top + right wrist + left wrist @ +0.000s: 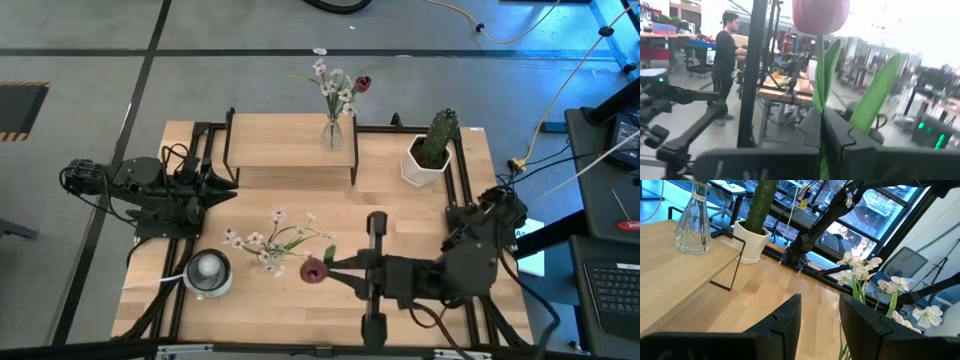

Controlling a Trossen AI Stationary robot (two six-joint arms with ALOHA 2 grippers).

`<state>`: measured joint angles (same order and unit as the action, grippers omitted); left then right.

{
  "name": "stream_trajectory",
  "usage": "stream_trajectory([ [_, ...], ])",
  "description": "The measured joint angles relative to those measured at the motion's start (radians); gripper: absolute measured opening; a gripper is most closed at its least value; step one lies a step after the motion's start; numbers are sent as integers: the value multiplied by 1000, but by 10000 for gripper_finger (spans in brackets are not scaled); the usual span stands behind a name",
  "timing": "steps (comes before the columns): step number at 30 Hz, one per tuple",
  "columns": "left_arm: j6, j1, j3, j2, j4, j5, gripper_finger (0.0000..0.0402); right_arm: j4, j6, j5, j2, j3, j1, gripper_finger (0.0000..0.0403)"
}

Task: Pick and place flowers into a vace then onto a shelf
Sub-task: Put the red flower into the transparent vase

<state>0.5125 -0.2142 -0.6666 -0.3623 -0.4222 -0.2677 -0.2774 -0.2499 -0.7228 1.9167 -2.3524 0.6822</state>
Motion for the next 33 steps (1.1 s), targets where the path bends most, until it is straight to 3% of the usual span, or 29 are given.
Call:
stream_trajectory([
  [5, 1, 0, 0, 0, 0, 1, 127, 27, -94, -1, 0, 0, 22, 0],
  [9, 2, 0, 0, 0, 0, 7, 127, 32, -36, 31, 1, 8, 18, 0],
  [12, 1, 0, 0, 0, 0, 7, 127, 85, 8, 115, 2, 57, -16, 0],
  [18, 0, 0, 0, 0, 0, 7, 127, 357, 5, 336, 6, 219, -86, 0],
  [23, -1, 0, 0, 0, 0, 8, 127, 596, -22, 424, -8, 379, -114, 0],
  [30, -2, 0, 0, 0, 0, 58, 127, 917, -69, 422, -125, 666, -109, 2],
  [33, -2, 0, 0, 0, 0, 71, 127, 1054, -130, 312, -192, 818, -72, 1],
])
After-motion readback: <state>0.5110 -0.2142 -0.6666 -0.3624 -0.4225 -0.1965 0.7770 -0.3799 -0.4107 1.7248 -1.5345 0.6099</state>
